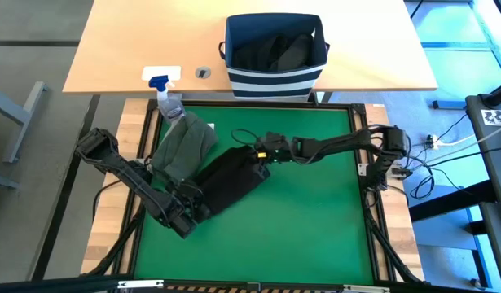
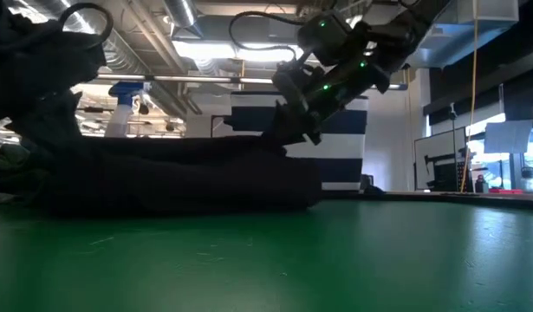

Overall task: Fold Laundry from Bin
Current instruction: Fold the black shirt

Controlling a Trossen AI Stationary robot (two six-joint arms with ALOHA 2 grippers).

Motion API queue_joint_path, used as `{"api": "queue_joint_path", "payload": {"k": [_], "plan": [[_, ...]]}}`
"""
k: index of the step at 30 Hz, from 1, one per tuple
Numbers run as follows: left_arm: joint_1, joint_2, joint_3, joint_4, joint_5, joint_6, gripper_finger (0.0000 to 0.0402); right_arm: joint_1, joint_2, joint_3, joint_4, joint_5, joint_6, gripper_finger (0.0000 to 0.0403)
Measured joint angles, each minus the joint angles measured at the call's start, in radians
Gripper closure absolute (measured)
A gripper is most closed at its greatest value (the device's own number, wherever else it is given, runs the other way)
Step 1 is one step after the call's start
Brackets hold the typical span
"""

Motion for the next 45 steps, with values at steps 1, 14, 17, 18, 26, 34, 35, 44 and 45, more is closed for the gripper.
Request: {"api": "queue_joint_path", "payload": {"k": [1,14,17,18,26,34,35,44,45], "plan": [[0.0,0.0,0.0,-0.008,0.007,0.006,0.0372,0.0,0.009,0.0,0.02,0.0,0.001,0.0373],[0.035,-0.069,0.0,-0.122,0.099,-0.033,0.0274,0.0,0.066,0.12,-0.015,0.142,-0.004,0.0235],[0.034,-0.146,0.0,-0.157,0.16,-0.027,0.0243,-0.007,0.065,0.134,-0.081,0.197,-0.011,0.0208],[0.034,-0.178,0.0,-0.169,0.178,-0.027,0.0235,-0.013,0.065,0.138,-0.104,0.206,-0.012,0.0203],[0.034,-0.434,0.0,-0.065,0.061,-0.042,0.021,-0.024,0.005,0.209,-0.294,0.1,-0.08,0.0196],[0.073,-0.34,-0.074,0.205,-0.023,0.131,0.0215,-0.016,0.075,0.211,-0.236,-0.096,-0.074,0.0196],[0.081,-0.314,-0.093,0.224,-0.012,0.127,0.0216,-0.016,0.101,0.21,-0.219,-0.083,-0.074,0.0196],[0.126,-0.154,-0.233,0.251,0.044,0.029,0.0216,-0.017,0.271,0.209,-0.116,-0.005,-0.082,0.0196],[0.127,-0.147,-0.238,0.257,0.056,0.025,0.0216,-0.017,0.276,0.209,-0.112,0.005,-0.09,0.0196]]}}
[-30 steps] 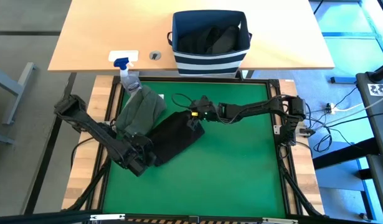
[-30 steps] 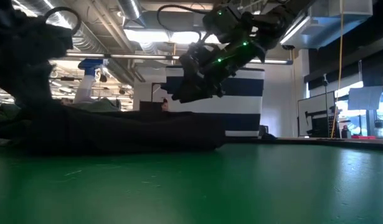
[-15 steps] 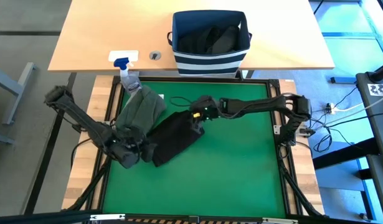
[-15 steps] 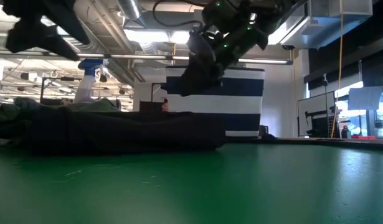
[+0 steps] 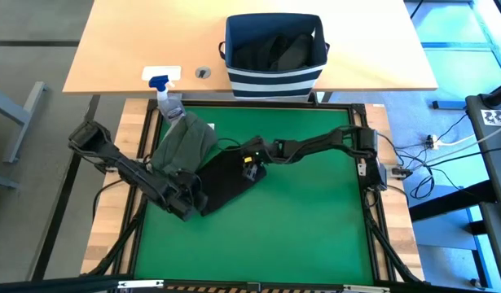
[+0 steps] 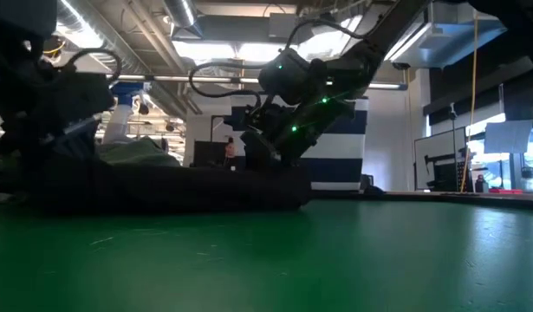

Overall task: Fold Laundry from Bin
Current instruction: Fold the black shirt, then stack the black shirt on top of the green shirt on the table

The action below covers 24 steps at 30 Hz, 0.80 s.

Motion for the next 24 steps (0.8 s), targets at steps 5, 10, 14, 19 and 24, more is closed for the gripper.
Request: {"api": "queue_joint_path", "payload": {"k": [5,10,14,19,24], "plan": [[-0.006,0.01,-0.011,0.01,0.01,0.003,0.0216,0.001,0.001,0.001,-0.011,0.006,-0.054,0.0196],[-0.005,0.002,0.004,-0.002,0.029,0.058,0.0216,-0.001,-0.007,0.002,-0.04,0.004,-0.057,0.0196],[0.015,-0.048,0.058,-0.018,0.099,0.18,0.0216,0.001,-0.074,-0.003,-0.123,-0.002,-0.06,0.0196],[0.058,-0.121,0.16,-0.047,0.141,0.364,0.0216,-0.001,-0.233,-0.001,-0.204,-0.021,-0.071,0.0196],[0.105,-0.169,0.24,-0.081,0.141,0.527,0.0216,-0.001,-0.357,-0.001,-0.301,-0.034,-0.1,0.0196]]}}
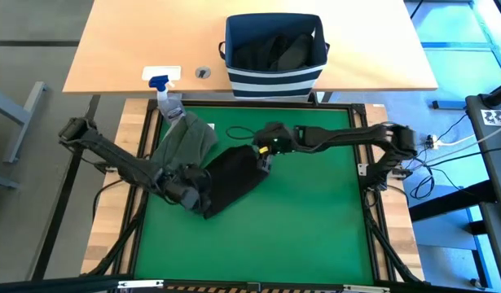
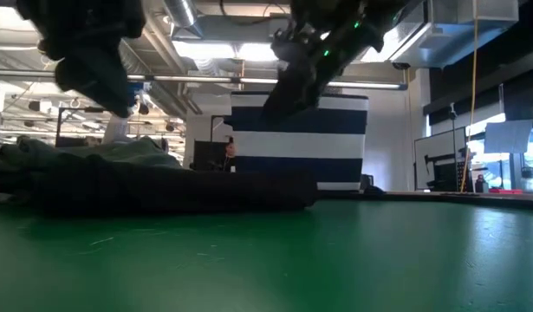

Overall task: Fold Laundry from Bin
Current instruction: Stack the black shirt on top of the green shirt on the table

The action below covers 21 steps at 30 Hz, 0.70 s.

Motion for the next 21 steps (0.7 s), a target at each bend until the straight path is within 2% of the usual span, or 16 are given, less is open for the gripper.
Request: {"api": "queue_joint_path", "payload": {"k": [8,12,17,21], "plan": [[0.17,0.012,0.011,0.028,0.002,0.197,0.0216,0.0,-0.032,0.0,-0.169,-0.062,-0.002,0.0196],[0.263,0.04,-0.021,0.113,0.077,0.342,0.0216,0.0,-0.04,-0.038,-0.228,-0.097,0.009,0.0196],[0.341,0.088,-0.075,0.168,0.238,0.479,0.0216,0.0,-0.132,-0.19,-0.241,-0.105,0.084,0.0196],[0.367,0.127,-0.111,0.185,0.242,0.545,0.0216,0.0,-0.226,-0.374,-0.139,-0.125,0.185,0.0196]]}}
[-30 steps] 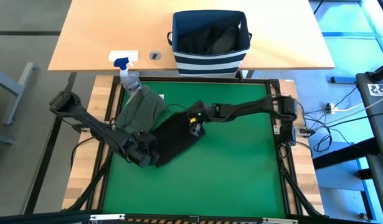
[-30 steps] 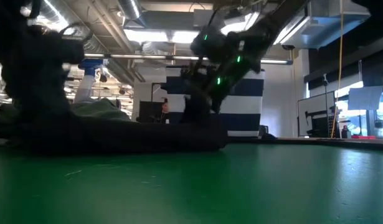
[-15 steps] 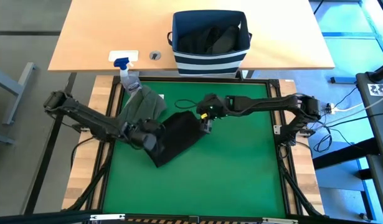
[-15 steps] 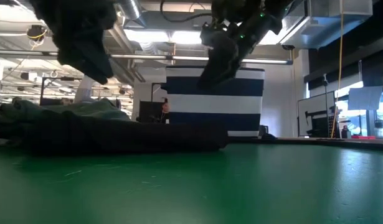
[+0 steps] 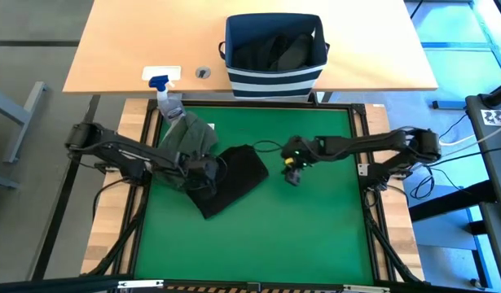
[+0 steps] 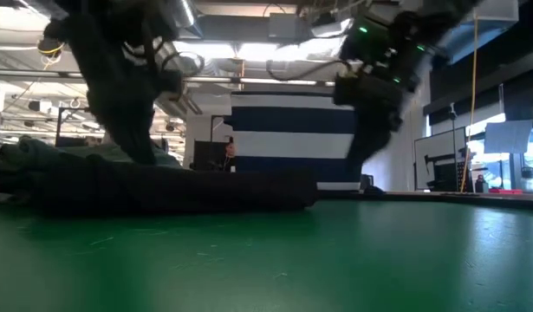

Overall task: Fold Laundry from Bin
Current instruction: Stack the black shirt on top of the green shirt on the table

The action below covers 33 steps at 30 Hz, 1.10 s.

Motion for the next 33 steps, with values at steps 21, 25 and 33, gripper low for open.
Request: {"api": "queue_joint_path", "payload": {"k": [21,25,33], "plan": [[-0.117,0.233,-0.019,0.749,0.086,-0.814,0.0216,0.001,-0.146,-0.194,0.072,-0.417,0.218,0.0196],[-0.122,0.193,0.039,0.626,0.109,-0.785,0.0216,0.001,-0.151,-0.194,0.067,-0.48,0.278,0.0176],[-0.109,0.096,0.129,0.216,0.051,-0.727,0.0216,0.001,-0.11,-0.194,0.125,-0.246,0.491,0.0061]]}}
